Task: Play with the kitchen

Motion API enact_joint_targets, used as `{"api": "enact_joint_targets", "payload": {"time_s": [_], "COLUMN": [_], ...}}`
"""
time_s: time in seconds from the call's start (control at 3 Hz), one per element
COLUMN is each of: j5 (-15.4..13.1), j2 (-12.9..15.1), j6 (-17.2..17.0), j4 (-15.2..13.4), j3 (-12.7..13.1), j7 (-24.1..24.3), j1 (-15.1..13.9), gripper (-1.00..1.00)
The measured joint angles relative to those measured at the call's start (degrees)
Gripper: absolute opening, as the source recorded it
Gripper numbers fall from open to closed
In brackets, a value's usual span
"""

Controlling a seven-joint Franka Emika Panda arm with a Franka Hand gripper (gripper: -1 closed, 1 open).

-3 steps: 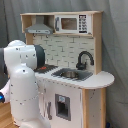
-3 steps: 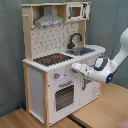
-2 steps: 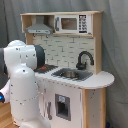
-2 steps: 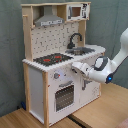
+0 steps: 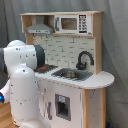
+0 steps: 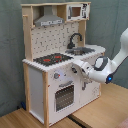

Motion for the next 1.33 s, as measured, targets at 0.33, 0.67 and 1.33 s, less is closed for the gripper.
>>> {"api": "enact_joint_targets", "payload": {"time_s": [0.33, 0.67, 1.33], "j5": [0.0, 0.0, 1.5], "j2": [0.0, 0.0, 0.2], "j6": [-0.1, -0.1, -2.9], "j4": [0.0, 0.0, 0.3], "j3": [0.1, 0.1, 4.8], "j7": [5.8, 6.2, 4.9], "j1": [0.0, 0.1, 0.2], "gripper": [-1.0, -1.0, 1.0]}}
